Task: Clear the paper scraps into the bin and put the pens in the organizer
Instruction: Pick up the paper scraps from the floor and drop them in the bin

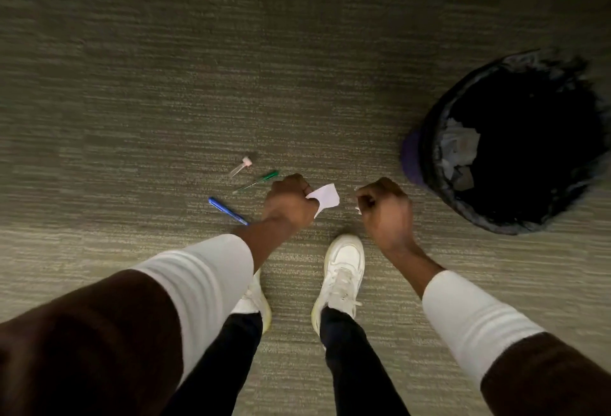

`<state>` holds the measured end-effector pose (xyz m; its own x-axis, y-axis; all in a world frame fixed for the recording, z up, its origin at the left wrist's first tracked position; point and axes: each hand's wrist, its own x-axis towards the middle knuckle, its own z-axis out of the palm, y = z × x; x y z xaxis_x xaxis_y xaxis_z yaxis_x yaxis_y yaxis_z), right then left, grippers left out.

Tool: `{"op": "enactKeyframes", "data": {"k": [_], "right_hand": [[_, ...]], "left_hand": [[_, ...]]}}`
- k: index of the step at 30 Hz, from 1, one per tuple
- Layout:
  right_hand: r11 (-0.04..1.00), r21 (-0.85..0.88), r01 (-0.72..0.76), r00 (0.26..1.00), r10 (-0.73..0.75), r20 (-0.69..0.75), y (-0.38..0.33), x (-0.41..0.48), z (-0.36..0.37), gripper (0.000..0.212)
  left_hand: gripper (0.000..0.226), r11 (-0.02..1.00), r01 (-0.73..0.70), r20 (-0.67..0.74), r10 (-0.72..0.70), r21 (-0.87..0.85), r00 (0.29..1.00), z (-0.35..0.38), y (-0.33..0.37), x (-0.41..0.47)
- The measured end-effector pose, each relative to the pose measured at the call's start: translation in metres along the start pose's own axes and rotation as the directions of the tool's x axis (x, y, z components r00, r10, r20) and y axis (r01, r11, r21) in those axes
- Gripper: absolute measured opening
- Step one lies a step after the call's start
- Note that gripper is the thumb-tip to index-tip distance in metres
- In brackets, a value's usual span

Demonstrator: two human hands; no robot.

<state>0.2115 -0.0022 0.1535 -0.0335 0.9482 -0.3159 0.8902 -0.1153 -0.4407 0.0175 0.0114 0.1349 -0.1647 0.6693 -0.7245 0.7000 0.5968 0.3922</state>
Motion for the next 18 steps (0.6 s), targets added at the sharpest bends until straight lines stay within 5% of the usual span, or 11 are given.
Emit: {"op": "enactKeyframes", "data": {"k": [8, 18], "right_hand": [[0.982, 0.151, -0.114, 0.977, 0.138, -0.162, 0.005, -0.026, -0.08, 0.014], [0.906, 0.281, -0.315, 0.843, 0.404, -0.356, 0.064, -0.035, -0.152, 0.013]], "left_hand": [[0.013, 0.998, -0.053, 0.022, 0.053, -0.025, 0.998, 0.002, 0.097, -0.04], [0.026, 0.976, -0.198, 0.088, 0.206, -0.093, 0.975, 0.044, 0.206, -0.079]]}}
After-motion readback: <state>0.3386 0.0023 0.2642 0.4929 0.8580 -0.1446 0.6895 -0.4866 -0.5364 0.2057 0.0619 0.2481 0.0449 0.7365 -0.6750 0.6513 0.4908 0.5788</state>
